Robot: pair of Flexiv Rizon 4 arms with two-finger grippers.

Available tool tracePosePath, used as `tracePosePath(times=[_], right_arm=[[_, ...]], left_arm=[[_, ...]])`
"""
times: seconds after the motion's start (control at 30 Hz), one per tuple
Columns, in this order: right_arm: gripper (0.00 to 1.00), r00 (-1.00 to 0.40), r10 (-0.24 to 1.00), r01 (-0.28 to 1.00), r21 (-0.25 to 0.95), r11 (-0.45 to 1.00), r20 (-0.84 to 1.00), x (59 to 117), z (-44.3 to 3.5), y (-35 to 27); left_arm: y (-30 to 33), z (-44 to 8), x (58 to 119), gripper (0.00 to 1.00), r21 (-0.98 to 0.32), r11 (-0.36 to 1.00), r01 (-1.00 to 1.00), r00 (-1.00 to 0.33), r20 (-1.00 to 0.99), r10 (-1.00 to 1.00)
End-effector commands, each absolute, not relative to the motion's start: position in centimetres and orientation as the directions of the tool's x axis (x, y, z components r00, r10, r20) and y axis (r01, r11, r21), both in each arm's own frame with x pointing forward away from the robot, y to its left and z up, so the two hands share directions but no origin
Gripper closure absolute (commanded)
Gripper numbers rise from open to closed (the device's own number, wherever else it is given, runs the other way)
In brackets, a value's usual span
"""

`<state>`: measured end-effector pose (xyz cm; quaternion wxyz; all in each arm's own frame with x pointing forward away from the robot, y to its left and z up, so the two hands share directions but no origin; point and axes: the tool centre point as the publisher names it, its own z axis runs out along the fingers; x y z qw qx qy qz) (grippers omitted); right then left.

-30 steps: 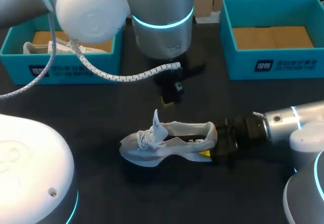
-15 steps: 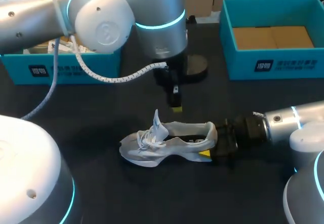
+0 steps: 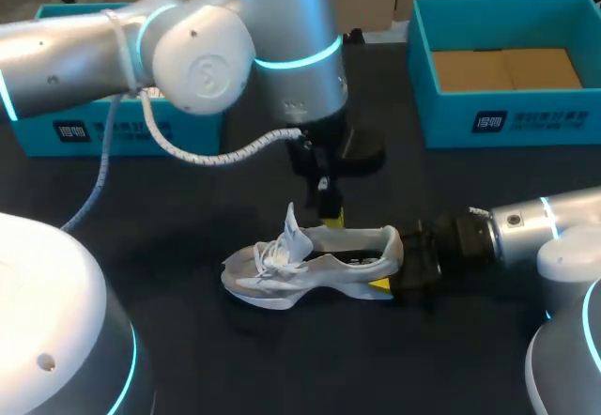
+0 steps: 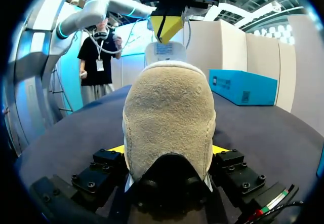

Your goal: Take the shoe out of the shoebox, open the shoe tongue, remove and reinsert the insole, then place the shoe into the shoebox

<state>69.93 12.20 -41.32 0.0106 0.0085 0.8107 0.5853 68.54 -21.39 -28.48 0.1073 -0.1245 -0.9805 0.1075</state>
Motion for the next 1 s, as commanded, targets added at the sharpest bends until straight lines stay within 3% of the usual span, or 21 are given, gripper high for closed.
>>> tracePosePath(times=[0.03,1.0], right_arm=[[1.00,-1.000,0.027,0.001,0.949,0.317,-0.008,69.9,-41.6,12.4],[1.00,-1.000,0.027,0.001,0.949,0.317,-0.008,69.9,-41.6,12.4]], left_arm=[[-22.6,-28.9,68.7,1.00,-0.218,0.950,0.223,-0.944,0.194,0.266],[-24.7,-34.0,66.7,1.00,-0.175,0.961,0.217,-0.963,0.126,0.240]])
